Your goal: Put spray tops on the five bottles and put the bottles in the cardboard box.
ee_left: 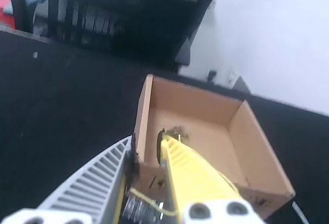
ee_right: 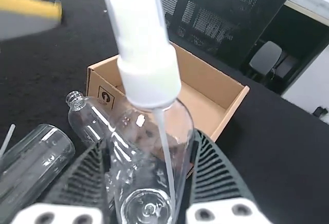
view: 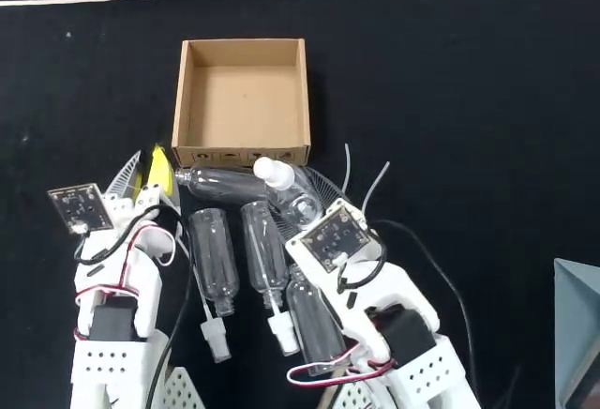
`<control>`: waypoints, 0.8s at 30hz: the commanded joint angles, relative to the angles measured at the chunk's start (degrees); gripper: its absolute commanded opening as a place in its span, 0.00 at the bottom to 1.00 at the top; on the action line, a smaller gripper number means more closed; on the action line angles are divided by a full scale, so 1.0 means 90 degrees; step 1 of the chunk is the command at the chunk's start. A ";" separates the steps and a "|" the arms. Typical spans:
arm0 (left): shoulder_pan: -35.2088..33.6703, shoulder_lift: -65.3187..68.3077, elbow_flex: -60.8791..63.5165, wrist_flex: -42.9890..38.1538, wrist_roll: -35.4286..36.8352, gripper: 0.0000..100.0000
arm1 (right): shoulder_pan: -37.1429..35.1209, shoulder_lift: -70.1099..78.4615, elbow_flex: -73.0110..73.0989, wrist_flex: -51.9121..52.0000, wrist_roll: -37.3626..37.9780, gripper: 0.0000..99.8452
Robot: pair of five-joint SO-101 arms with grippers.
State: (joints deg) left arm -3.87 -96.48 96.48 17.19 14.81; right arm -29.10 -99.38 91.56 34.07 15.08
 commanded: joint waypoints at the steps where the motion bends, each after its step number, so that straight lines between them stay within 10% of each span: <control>1: 0.0005 -0.0088 0.0151 0.0449 -0.0020 0.08 | 0.0186 -0.0103 -0.0103 -0.0244 -0.0469 0.01; 24: -0.0571 -0.0088 0.0151 0.1045 -0.0078 0.04 | 0.0195 -0.0103 -0.0220 -0.0361 -0.1504 0.01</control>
State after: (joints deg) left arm -7.91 -96.48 96.48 26.86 14.81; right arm -29.10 -99.38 91.56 32.75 2.07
